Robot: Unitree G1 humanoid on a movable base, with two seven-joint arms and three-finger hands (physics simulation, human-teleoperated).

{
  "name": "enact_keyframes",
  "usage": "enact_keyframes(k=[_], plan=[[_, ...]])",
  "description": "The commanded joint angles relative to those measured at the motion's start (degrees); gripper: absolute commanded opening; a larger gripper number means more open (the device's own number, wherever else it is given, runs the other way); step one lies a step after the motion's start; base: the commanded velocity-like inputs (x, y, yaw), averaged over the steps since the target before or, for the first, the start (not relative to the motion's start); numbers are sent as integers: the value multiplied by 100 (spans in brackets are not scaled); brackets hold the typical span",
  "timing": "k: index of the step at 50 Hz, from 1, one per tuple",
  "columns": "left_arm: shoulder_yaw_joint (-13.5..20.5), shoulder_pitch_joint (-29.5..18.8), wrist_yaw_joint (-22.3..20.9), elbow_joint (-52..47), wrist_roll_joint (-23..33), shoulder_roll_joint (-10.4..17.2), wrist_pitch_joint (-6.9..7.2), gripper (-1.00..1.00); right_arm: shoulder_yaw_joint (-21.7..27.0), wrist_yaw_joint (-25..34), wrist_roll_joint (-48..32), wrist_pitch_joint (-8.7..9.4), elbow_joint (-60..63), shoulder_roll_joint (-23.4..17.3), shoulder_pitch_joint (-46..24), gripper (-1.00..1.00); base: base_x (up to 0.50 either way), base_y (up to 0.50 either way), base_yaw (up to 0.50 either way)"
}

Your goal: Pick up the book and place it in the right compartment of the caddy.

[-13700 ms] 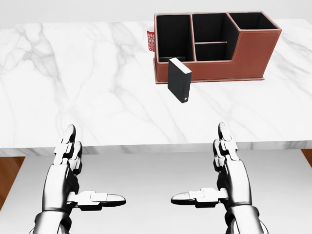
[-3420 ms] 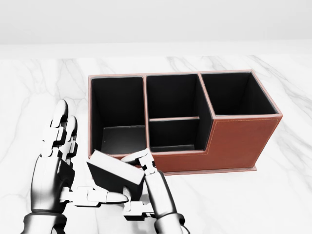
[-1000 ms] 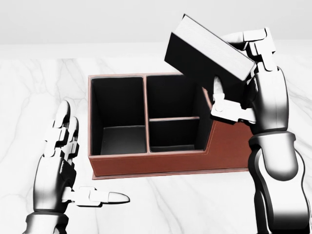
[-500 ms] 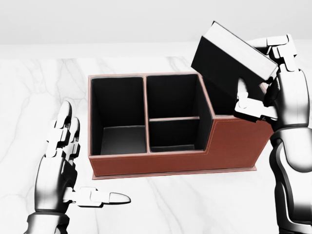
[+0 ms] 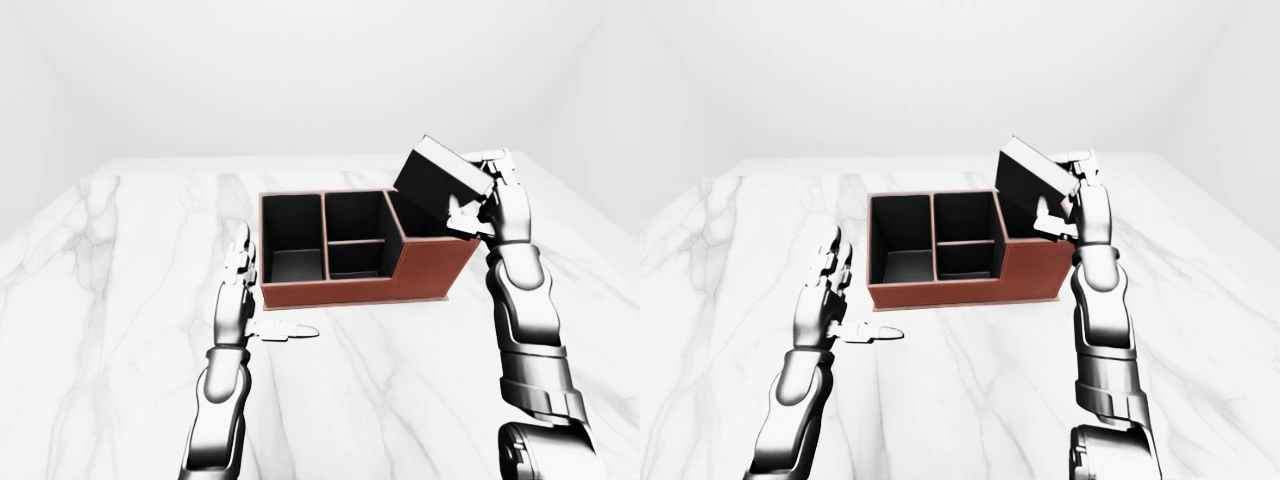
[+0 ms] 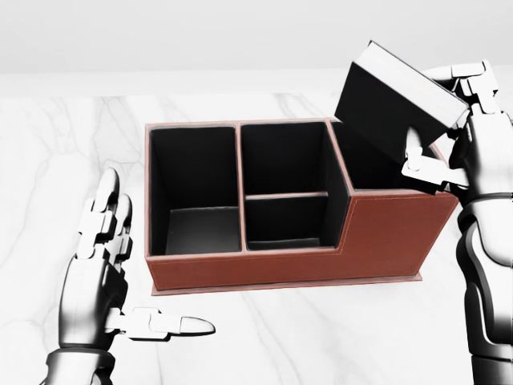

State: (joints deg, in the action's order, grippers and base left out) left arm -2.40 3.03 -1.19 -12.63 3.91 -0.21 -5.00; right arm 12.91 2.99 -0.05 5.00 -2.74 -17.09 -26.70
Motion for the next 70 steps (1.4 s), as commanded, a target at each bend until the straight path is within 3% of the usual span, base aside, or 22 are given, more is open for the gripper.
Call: enact_keyframes(k=[1, 63, 69, 70], plan=[[17, 33, -55, 49, -74, 5, 0, 100, 74, -131, 432, 0, -370, -80, -183, -100, 0, 0, 0], [41, -23, -61, 210, -40, 10, 0, 100, -38, -232, 191, 0, -2406, -514, -1347, -100, 0, 0, 0], [25, -11, -57, 147, -28, 2, 0, 100, -22, -228, 182, -160, -2751, -574, -1398, -100, 0, 0, 0], [12, -5, -54, 119, -17, -1, 0, 100, -21, -231, 167, -273, -2956, -602, -1458, -100, 0, 0, 0]])
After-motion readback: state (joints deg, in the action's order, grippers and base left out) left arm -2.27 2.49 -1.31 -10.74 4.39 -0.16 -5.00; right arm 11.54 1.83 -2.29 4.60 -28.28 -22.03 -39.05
